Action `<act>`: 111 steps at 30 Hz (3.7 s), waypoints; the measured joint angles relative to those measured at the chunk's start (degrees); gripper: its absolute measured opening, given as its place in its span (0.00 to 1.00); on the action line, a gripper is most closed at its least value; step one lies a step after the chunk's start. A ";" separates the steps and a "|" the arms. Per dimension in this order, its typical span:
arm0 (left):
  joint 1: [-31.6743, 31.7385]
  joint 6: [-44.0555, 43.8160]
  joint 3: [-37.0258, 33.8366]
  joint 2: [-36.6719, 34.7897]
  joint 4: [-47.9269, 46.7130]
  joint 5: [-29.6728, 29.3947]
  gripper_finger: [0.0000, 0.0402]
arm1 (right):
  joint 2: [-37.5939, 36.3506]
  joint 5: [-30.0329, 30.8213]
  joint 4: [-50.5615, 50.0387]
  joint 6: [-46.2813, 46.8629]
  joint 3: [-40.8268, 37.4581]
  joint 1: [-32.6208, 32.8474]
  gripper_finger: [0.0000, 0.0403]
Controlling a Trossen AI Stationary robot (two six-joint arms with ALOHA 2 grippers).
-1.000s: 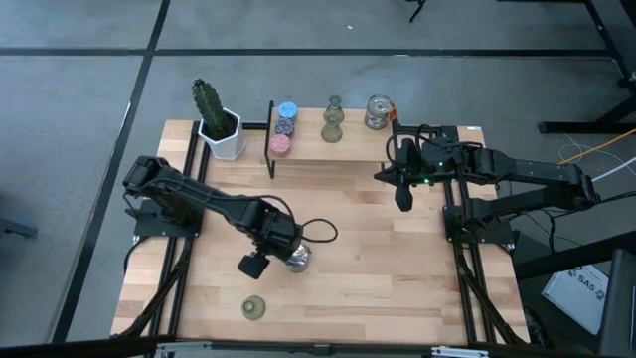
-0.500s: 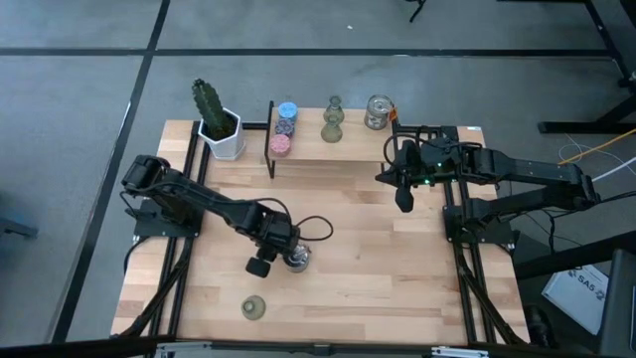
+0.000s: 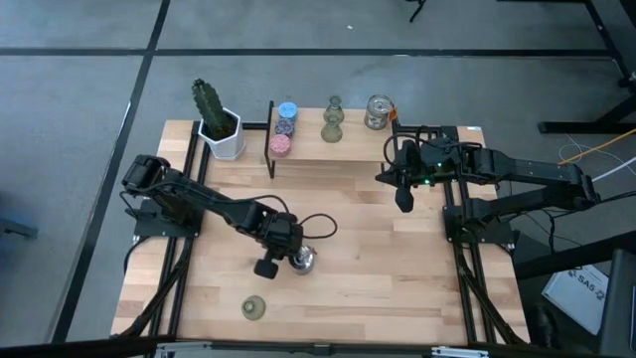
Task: Pick & Place candle stick holders
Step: Put the silver scented candle aligned with the silver scented candle on the shelf
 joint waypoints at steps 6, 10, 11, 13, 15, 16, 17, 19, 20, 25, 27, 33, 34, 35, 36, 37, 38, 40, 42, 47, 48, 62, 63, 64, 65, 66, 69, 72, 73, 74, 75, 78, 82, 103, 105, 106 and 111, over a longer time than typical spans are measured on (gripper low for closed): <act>0.82 0.57 0.00 0.00 3.49 0.21 0.01 | 0.00 0.02 0.00 0.00 0.00 0.00 0.00; 1.99 2.65 0.00 0.00 7.80 0.47 0.00 | 0.00 0.02 0.00 0.06 0.00 0.00 0.00; 2.36 3.46 0.00 0.00 8.78 0.97 0.00 | 0.00 0.02 0.00 0.23 0.00 0.00 0.00; 2.99 4.57 0.00 0.00 9.71 1.66 0.01 | 0.00 0.04 0.00 0.59 0.00 0.00 0.00; 3.60 4.59 0.00 0.00 8.72 1.77 0.01 | 0.00 0.12 -0.08 0.83 0.00 0.00 0.00; 3.82 4.58 0.00 0.00 7.57 2.18 0.01 | 0.00 0.17 -0.15 0.85 0.00 0.01 0.00; 4.03 4.59 0.00 0.00 6.55 2.85 0.00 | 0.00 0.17 -0.15 0.85 0.00 0.00 0.00; 4.12 4.07 0.00 0.02 4.77 3.69 0.00 | 0.00 0.17 -0.15 0.98 0.00 0.00 0.00; 3.91 3.71 0.00 0.02 4.08 3.80 0.00 | 0.00 0.17 -0.15 0.98 0.00 0.00 0.00; 1.63 3.47 0.02 1.71 5.13 4.07 0.00 | 0.00 0.17 -0.15 0.98 0.00 0.00 0.00; 0.54 4.11 0.02 3.53 5.46 4.11 0.00 | 0.00 0.15 -0.15 1.00 0.00 0.02 0.00; -1.26 4.48 0.00 7.45 7.10 4.00 0.00 | -0.01 0.15 -0.13 1.01 0.00 0.00 0.00; -1.33 4.46 0.00 7.99 8.48 3.61 0.00 | 0.00 0.15 -0.15 1.01 0.00 0.00 0.00; -1.29 4.07 0.00 8.38 9.57 3.19 0.00 | -0.02 0.15 -0.15 1.01 0.00 0.02 0.00; -1.28 3.51 0.00 8.72 10.61 2.82 0.00 | -0.02 0.15 -0.13 1.01 0.00 0.01 0.00; -1.13 3.13 0.00 9.25 12.47 2.75 0.00 | -0.02 0.15 -0.13 1.05 0.00 0.00 0.00; -0.98 2.69 0.02 9.75 14.23 2.76 0.00 | -0.02 0.15 -0.13 1.44 0.00 0.00 0.00; -0.85 1.30 0.05 10.62 16.71 2.99 0.00 | -0.02 0.12 -0.02 1.66 0.00 0.00 0.00; -0.83 0.35 0.83 11.81 19.22 2.99 0.00 | -0.02 0.20 -0.09 1.66 0.00 0.00 0.00; -0.70 -0.50 4.66 14.98 19.59 -0.05 0.00 | -0.02 0.42 -0.05 1.19 0.00 0.00 0.00; -0.40 -0.51 5.52 15.66 19.91 -0.07 0.00 | -0.02 0.43 -0.08 0.65 0.00 0.00 0.00; 6.76 3.54 18.81 25.23 22.01 -0.02 0.00 | -0.02 0.46 -0.15 -0.07 0.00 0.00 0.00; 7.24 4.07 19.35 25.33 22.00 -0.07 0.00 | -0.02 0.48 -0.15 -0.08 0.00 0.00 0.00; 7.75 4.49 19.89 25.32 21.98 -0.33 0.00 | -0.02 0.48 -0.17 -0.08 0.00 0.00 0.00; 8.27 4.64 20.27 25.26 22.42 -0.68 0.00 | -0.02 0.53 -0.17 -0.07 0.00 0.00 0.00; 8.80 4.68 20.46 25.22 23.13 -1.28 0.00 | -0.02 0.61 -0.17 -0.07 0.00 0.00 0.00; 10.49 4.70 20.87 25.22 23.13 -1.98 0.00 | -0.02 0.61 -0.17 -0.09 0.00 0.00 0.00; 11.70 4.58 21.16 25.18 22.18 -2.05 0.00 | -0.02 0.61 -0.37 -0.07 0.00 0.00 0.00; 11.96 4.02 21.15 24.98 21.36 -2.03 0.00 | -0.02 0.59 -0.69 -0.09 0.00 0.00 0.00; 12.21 3.33 21.09 24.69 20.71 -2.03 0.00 | -0.02 0.59 -1.02 -0.07 0.00 0.00 0.00; 12.34 2.49 21.09 24.16 20.60 -2.03 0.00 | -0.02 0.59 -1.20 -0.07 0.00 0.00 0.00; 12.76 0.23 21.16 21.51 19.55 -3.13 0.00 | -0.02 -0.04 -1.56 -0.08 0.00 0.00 0.00; 12.80 -0.69 21.09 17.60 16.06 -6.38 0.00 | -0.02 -3.33 -1.98 -0.07 0.00 0.21 0.00; 10.34 -4.84 18.53 -3.65 6.26 -17.23 0.00 | 3.97 -1.45 -5.18 4.86 0.00 12.12 0.00; 10.34 -4.85 18.53 -5.11 5.18 -18.79 0.00 | 5.07 -0.31 -5.35 5.95 0.00 13.32 0.00; 10.34 -4.85 18.53 -5.78 4.53 -19.45 0.00 | 5.65 0.39 -5.51 6.16 0.00 13.85 0.01; 10.34 -4.92 18.53 -9.02 2.79 -20.09 0.00 | 8.05 2.56 -5.93 6.19 0.00 16.24 0.07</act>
